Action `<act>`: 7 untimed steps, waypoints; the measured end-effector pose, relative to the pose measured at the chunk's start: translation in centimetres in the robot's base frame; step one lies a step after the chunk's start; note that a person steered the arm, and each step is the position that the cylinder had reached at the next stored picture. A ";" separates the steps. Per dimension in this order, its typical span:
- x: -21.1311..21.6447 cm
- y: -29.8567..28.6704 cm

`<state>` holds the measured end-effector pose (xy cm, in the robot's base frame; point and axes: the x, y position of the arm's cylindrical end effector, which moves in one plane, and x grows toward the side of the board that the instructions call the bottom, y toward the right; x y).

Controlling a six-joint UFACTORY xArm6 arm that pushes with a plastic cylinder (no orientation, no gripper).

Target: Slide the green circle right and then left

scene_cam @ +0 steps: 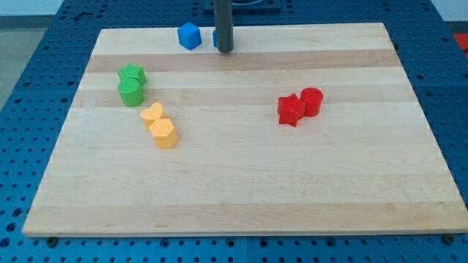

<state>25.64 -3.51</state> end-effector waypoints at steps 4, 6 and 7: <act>2.0 -20.9; 4.7 -27.0; 9.2 -26.0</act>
<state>34.86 -29.52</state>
